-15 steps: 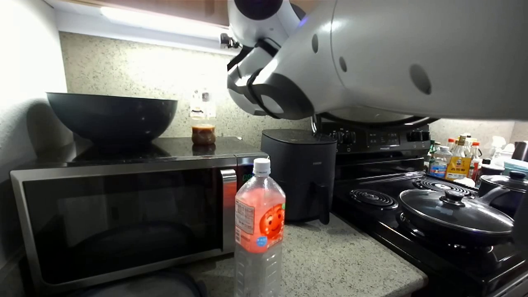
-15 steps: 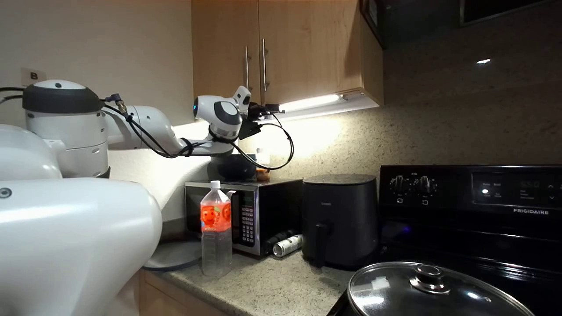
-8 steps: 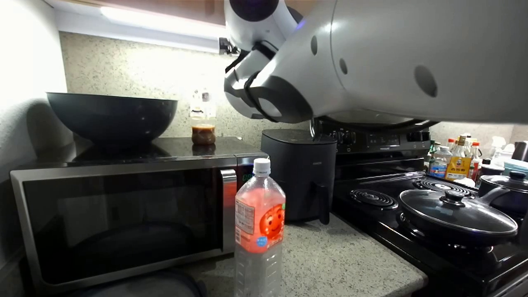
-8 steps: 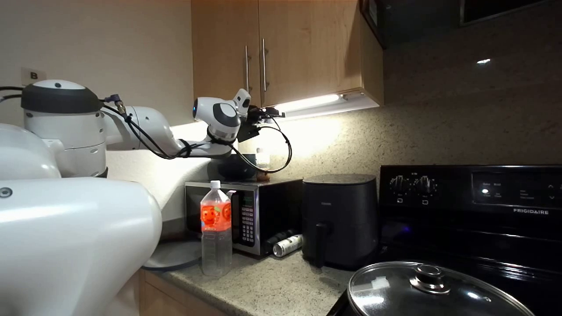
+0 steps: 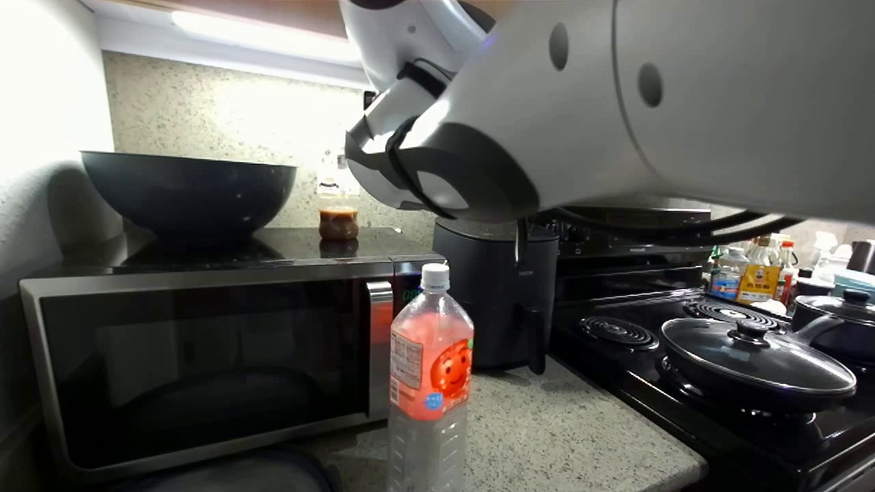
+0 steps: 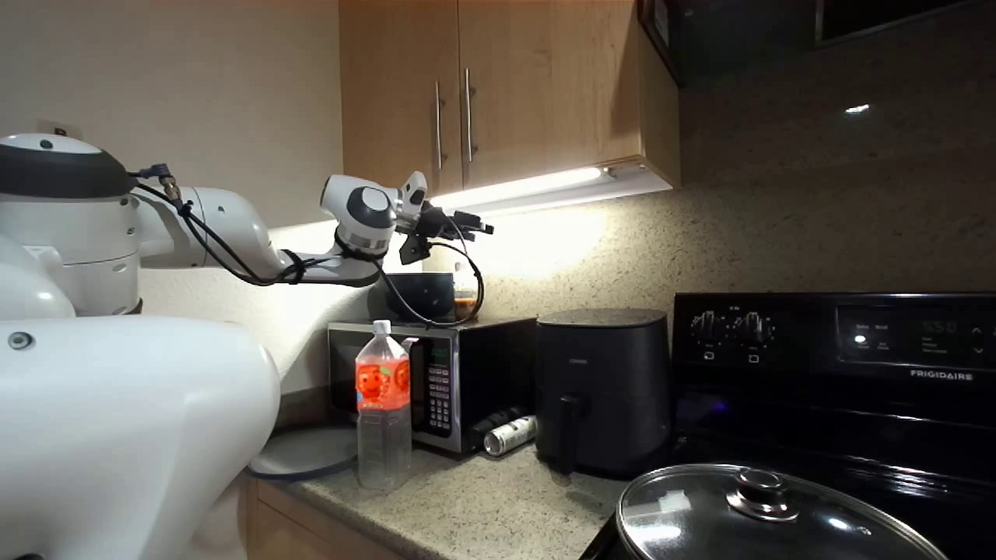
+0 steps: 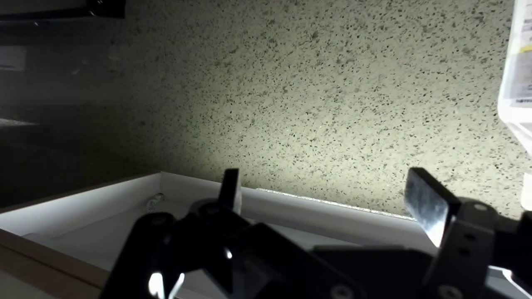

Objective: Put the right bottle on the top of the microwave

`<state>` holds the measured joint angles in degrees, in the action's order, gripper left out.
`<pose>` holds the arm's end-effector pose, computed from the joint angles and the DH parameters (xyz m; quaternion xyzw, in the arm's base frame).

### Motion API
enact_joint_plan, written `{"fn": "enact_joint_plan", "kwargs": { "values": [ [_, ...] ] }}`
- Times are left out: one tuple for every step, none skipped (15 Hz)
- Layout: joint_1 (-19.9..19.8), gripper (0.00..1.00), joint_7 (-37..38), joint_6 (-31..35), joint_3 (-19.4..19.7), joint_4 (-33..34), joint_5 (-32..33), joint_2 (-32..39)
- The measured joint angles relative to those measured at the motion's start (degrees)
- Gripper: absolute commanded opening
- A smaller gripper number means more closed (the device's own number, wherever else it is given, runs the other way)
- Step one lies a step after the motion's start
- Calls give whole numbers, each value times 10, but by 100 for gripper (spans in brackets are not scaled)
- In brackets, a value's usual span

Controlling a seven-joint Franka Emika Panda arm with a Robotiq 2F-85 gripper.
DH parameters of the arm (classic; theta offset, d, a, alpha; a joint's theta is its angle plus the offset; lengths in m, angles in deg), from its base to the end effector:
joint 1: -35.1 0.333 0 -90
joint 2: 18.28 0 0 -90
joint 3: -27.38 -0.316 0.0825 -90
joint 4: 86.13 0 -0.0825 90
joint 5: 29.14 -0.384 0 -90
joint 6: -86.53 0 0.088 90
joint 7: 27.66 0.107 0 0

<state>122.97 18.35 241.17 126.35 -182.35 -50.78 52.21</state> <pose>0.6121 0.2931 0.5588 0.7484 -0.1817 0.6124 0.1785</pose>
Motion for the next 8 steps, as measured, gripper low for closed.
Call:
{"fn": "enact_joint_plan", "kwargs": {
  "values": [
    [0,100,0,0,0,-1,0,0],
    [0,100,0,0,1,-3,0,0],
    [0,100,0,0,1,-4,0,0],
    [0,100,0,0,1,-4,0,0],
    [0,100,0,0,1,-5,0,0],
    [0,100,0,0,1,-5,0,0],
    [0,100,0,0,1,-5,0,0],
    [0,100,0,0,0,-4,2,-1]
  ]
}}
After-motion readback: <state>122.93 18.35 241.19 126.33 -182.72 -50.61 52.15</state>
